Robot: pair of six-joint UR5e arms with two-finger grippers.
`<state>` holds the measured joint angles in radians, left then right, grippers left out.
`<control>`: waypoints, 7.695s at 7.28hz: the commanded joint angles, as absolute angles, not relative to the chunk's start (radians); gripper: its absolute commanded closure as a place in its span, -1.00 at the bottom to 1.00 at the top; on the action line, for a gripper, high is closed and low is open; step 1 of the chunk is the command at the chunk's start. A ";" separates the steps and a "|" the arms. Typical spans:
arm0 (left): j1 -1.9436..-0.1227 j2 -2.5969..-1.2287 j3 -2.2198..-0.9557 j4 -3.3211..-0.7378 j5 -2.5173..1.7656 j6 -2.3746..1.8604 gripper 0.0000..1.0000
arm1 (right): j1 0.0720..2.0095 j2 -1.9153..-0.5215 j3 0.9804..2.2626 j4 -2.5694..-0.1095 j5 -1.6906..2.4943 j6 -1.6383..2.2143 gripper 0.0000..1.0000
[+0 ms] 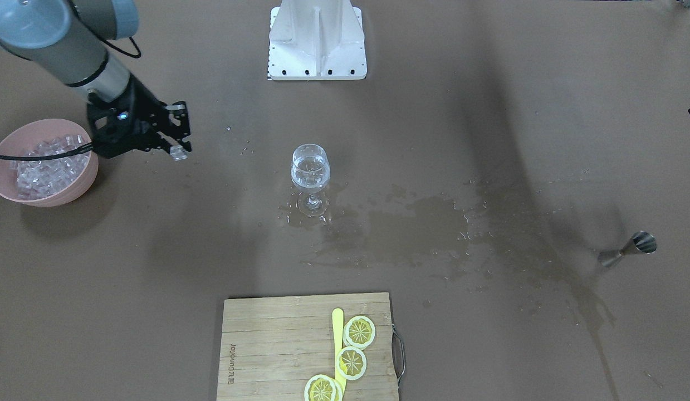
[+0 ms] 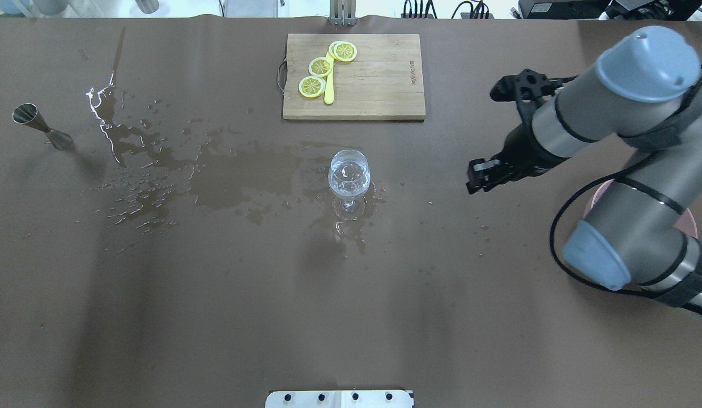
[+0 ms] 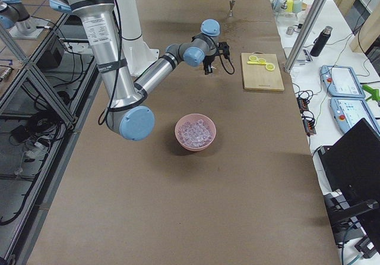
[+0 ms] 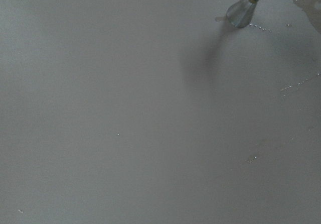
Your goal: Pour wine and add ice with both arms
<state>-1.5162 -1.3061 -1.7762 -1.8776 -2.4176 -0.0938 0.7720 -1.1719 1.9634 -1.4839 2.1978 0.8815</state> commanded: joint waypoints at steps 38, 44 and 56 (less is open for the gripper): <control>-1.519 -1.460 -1.812 -1.878 -2.379 -0.226 -0.97 | 1.497 -1.551 1.678 -1.632 2.341 -0.235 -1.00; -1.517 -1.476 -1.816 -1.881 -2.387 -0.227 -0.98 | 1.499 -1.558 1.677 -1.634 2.350 -0.233 -1.00; -1.517 -1.476 -1.816 -1.882 -2.388 -0.229 -0.98 | 1.499 -1.554 1.666 -1.634 2.352 -0.233 -1.00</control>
<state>-1.5181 -1.4744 -1.8153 -1.8822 -2.3884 -0.2286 1.4987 -1.5540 1.6667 -1.6332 2.3516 -0.2332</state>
